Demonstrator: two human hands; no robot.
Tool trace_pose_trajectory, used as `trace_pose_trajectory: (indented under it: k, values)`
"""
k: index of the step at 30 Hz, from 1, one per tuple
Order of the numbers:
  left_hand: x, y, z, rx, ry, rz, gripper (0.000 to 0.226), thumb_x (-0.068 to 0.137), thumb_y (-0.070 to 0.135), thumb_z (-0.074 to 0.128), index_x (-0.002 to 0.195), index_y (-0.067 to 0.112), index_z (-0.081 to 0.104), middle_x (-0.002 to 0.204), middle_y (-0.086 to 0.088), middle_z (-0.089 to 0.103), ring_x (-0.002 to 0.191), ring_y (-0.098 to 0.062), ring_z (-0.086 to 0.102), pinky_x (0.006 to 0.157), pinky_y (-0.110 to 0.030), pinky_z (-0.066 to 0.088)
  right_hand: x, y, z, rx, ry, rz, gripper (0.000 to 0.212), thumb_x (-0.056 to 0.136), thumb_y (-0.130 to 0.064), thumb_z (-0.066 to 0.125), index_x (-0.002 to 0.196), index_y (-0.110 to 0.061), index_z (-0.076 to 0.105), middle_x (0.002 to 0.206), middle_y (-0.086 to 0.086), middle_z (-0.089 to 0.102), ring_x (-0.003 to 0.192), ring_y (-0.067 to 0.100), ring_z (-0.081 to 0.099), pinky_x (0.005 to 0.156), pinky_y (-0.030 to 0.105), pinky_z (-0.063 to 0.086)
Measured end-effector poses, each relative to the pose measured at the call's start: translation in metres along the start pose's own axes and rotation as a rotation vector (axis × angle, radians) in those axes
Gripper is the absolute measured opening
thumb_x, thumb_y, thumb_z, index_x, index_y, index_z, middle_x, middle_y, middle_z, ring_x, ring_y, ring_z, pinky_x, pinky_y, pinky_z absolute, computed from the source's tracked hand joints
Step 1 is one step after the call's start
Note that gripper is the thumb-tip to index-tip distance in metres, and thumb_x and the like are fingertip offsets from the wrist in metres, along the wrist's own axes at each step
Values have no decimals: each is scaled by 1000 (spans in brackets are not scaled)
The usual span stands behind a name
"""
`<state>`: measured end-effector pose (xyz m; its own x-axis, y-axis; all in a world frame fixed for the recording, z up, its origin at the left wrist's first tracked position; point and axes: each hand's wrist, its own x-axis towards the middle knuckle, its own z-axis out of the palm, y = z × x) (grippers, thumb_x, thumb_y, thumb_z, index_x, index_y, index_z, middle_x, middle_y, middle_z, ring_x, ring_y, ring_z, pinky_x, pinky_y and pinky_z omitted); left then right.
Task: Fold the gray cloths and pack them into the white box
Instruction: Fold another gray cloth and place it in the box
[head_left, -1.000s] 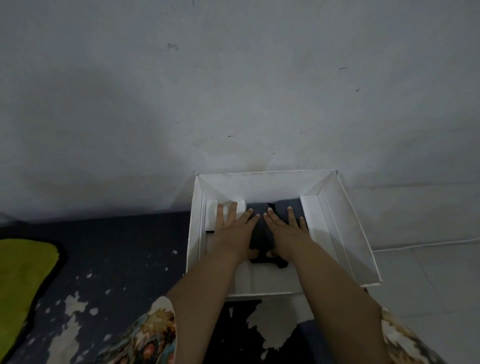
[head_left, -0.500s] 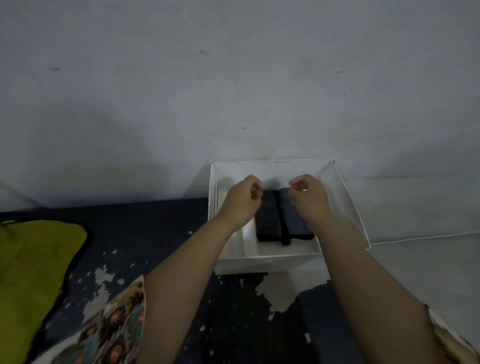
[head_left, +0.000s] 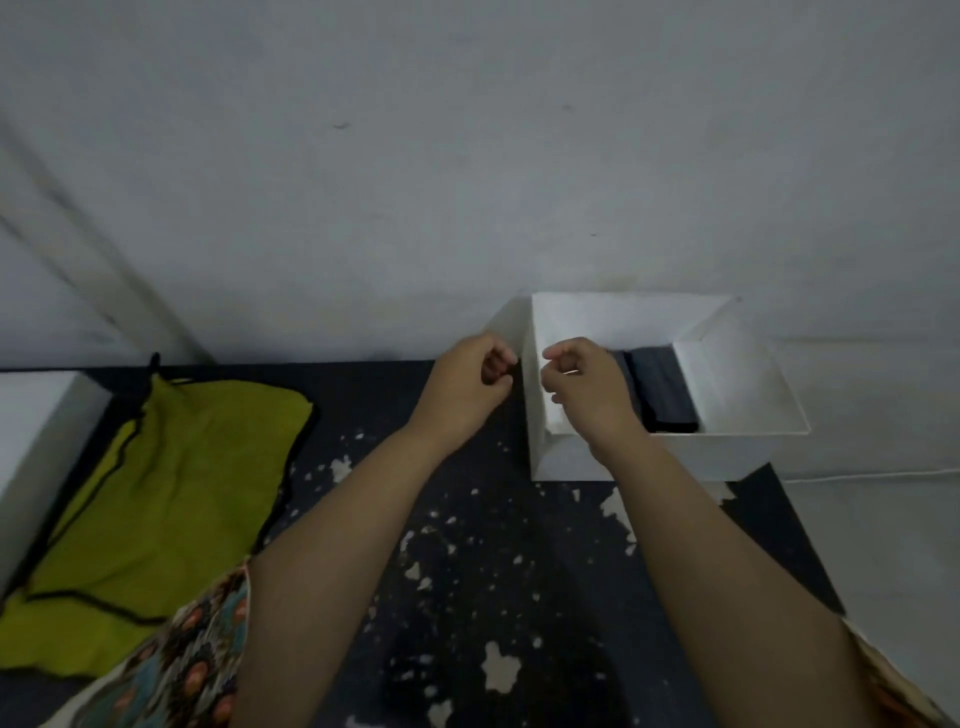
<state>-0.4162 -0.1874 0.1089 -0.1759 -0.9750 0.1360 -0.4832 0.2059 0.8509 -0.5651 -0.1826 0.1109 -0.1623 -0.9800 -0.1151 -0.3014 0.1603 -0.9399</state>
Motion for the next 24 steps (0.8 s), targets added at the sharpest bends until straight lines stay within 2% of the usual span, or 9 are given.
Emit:
trace_pose_trajectory:
  k: [4, 8, 12, 16, 19, 21, 24]
  values:
    - [-48, -33, -56, 153, -8, 32, 24, 76, 5, 67, 83, 26, 57, 79, 17, 50, 73, 2, 51, 66, -1, 38, -40, -16, 72, 0, -64, -10, 22, 81, -3, 57, 86, -24, 59, 80, 2, 60, 74, 18, 57, 70, 33, 48]
    - [-96, -75, -116, 259, -30, 12, 21, 74, 2, 63, 85, 20, 60, 82, 5, 54, 74, -7, 51, 63, -13, 36, -82, -24, 154, -10, -146, -32, 21, 80, -1, 59, 90, -20, 61, 80, -3, 62, 75, 12, 59, 72, 30, 49]
    - [-147, -128, -179, 327, -9, -66, 18, 76, 3, 63, 87, 17, 61, 85, 1, 58, 81, -15, 55, 70, -28, 44, -122, -21, 235, -47, -215, -45, 17, 83, 0, 58, 88, -16, 62, 83, 3, 62, 80, 17, 59, 73, 30, 49]
    - [-198, -178, -227, 402, -27, -141, 17, 78, 1, 62, 86, 16, 62, 84, 7, 54, 85, -14, 56, 69, -23, 40, -155, -6, 296, -133, -289, -63, 11, 88, -6, 56, 92, -13, 63, 83, -2, 59, 80, 13, 55, 67, 21, 43]
    - [-230, -211, -253, 430, -71, -222, 18, 81, 1, 58, 91, 16, 62, 90, 3, 58, 90, -16, 57, 71, -25, 42, -174, 1, 337, -255, -363, -76, 13, 90, -9, 55, 97, -15, 65, 92, -1, 62, 85, 10, 55, 72, 20, 42]
    - [-245, -227, -260, 462, -136, -274, 22, 84, 4, 55, 100, 16, 62, 103, -3, 61, 96, -20, 58, 75, -30, 45, -183, 9, 354, -363, -404, -100, 17, 91, -10, 54, 104, -13, 65, 102, 2, 66, 87, 9, 56, 73, 17, 42]
    - [-259, -243, -258, 512, -224, -288, 28, 87, 9, 51, 112, 17, 60, 113, -6, 60, 100, -26, 58, 76, -35, 47, -194, 26, 369, -537, -489, -177, 26, 90, -9, 53, 114, -11, 62, 115, 5, 62, 103, 15, 56, 85, 21, 44]
